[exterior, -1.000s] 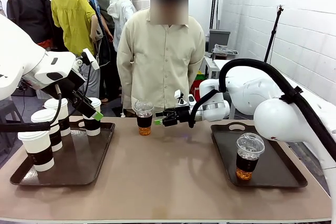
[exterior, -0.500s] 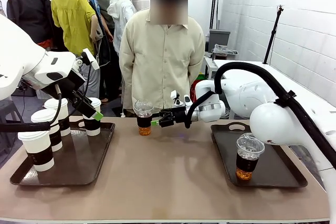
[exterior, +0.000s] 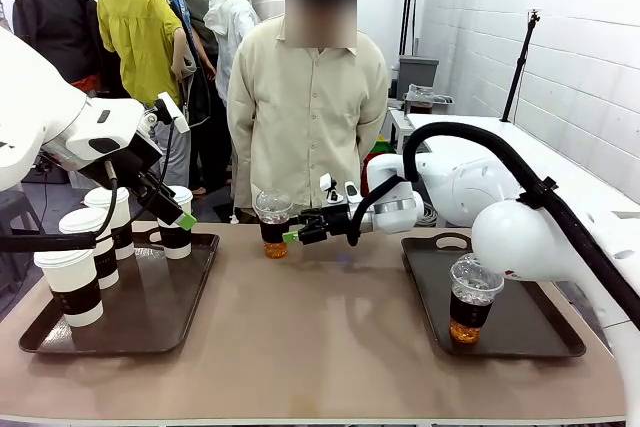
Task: Distribute the coffee onto the tray.
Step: Pick up another iced Americano from the middle of the table and place it on the right Handle tray.
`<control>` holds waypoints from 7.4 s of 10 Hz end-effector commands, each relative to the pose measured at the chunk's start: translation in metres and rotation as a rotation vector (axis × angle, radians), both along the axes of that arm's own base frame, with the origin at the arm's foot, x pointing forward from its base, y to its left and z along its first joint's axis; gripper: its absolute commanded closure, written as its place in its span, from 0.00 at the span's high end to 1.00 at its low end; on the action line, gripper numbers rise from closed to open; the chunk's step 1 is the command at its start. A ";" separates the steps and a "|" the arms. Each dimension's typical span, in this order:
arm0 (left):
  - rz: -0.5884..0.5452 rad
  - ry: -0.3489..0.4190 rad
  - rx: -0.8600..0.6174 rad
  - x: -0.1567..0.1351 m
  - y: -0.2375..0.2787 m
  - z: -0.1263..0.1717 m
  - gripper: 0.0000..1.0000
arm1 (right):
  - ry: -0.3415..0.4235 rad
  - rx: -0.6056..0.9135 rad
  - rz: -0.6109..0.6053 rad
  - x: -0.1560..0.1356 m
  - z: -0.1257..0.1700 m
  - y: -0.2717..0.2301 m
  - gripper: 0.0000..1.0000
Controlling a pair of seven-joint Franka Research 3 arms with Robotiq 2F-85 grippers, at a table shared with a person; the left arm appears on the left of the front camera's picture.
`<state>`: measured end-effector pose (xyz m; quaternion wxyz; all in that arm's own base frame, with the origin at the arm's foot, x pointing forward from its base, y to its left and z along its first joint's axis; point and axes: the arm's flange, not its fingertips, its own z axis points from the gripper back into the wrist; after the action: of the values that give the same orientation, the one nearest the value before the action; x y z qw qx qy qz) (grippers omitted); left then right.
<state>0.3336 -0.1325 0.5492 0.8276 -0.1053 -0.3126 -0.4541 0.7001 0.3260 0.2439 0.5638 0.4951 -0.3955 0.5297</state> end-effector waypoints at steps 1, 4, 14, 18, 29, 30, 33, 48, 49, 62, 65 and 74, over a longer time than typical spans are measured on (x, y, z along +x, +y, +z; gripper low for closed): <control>-0.002 0.003 0.002 0.000 0.001 0.000 1.00 | 0.019 -0.007 0.018 0.011 0.002 0.009 1.00; -0.002 0.003 0.002 0.000 0.001 0.000 1.00 | 0.026 -0.006 0.035 0.012 0.001 0.016 1.00; -0.002 0.003 0.002 0.000 0.001 0.000 1.00 | 0.008 0.021 -0.109 0.018 -0.005 0.033 1.00; -0.002 0.003 0.002 0.000 0.001 0.000 1.00 | 0.035 0.123 -0.084 0.020 0.001 0.042 1.00; -0.002 0.003 0.002 0.000 0.001 0.000 1.00 | 0.055 0.130 -0.014 0.014 0.004 0.043 0.46; -0.002 0.003 0.002 0.000 0.001 0.000 1.00 | 0.036 0.125 -0.009 0.013 0.014 0.042 0.46; -0.002 0.003 0.002 0.000 0.001 0.000 1.00 | 0.023 0.130 -0.001 0.010 0.050 0.032 0.46; -0.002 0.003 0.002 0.000 0.001 0.000 1.00 | 0.083 0.114 0.028 -0.055 0.171 -0.146 0.46; -0.002 0.003 0.002 0.000 0.001 0.000 1.00 | 0.067 0.071 0.015 -0.043 0.166 -0.150 0.46; -0.002 0.003 0.002 0.000 0.001 0.000 1.00 | -0.040 0.151 -0.111 -0.091 0.162 -0.318 0.46; -0.002 0.003 0.002 0.000 0.001 0.000 1.00 | -0.051 0.111 -0.098 -0.108 0.131 -0.358 0.46; -0.002 0.003 0.002 0.000 0.001 0.000 1.00 | -0.055 0.097 -0.166 -0.118 0.046 -0.417 0.46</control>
<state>0.3337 -0.1325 0.5494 0.8276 -0.1053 -0.3128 -0.4541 0.5783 -0.0874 0.2863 0.5767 0.4773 -0.4608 0.4767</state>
